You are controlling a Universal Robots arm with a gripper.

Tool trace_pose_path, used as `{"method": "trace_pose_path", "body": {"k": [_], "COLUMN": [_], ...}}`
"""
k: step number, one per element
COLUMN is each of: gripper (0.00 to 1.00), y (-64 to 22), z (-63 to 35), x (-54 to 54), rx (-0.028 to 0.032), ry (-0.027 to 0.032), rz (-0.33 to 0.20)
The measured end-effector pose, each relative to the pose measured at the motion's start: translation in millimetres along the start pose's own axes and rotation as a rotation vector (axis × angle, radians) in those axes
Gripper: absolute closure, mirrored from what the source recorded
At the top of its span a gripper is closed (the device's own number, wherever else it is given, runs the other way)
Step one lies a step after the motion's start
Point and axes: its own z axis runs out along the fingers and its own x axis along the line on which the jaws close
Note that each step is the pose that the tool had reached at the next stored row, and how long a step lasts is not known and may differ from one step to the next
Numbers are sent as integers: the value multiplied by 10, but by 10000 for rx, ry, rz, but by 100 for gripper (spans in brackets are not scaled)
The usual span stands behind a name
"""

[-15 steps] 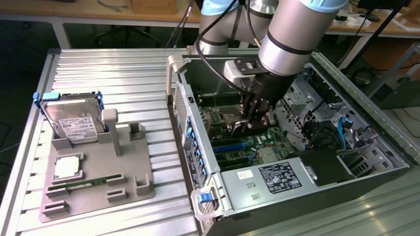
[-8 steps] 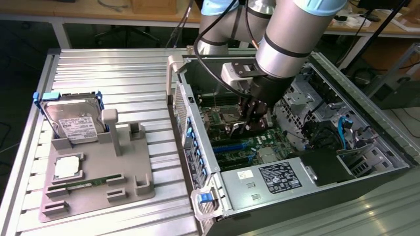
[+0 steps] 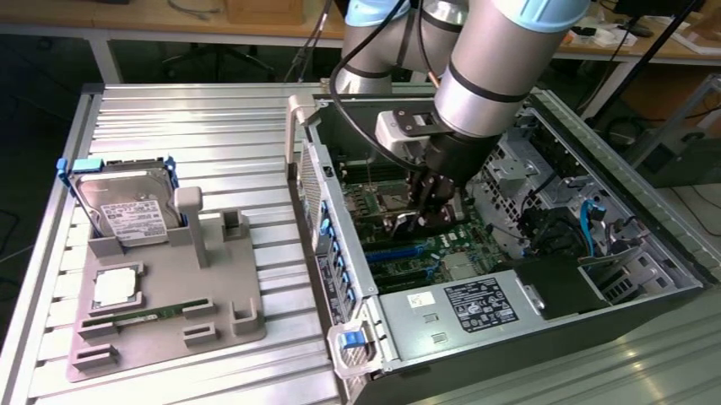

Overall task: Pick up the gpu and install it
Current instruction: 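Insert the gpu into the slot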

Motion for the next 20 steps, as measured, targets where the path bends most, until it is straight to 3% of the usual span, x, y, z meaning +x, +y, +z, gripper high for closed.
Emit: {"method": "trace_pose_path", "body": {"k": [20], "gripper": [73], "y": [8], "z": [40], "x": [2], "rx": [-1], "ry": [0], "rz": [-10]}}
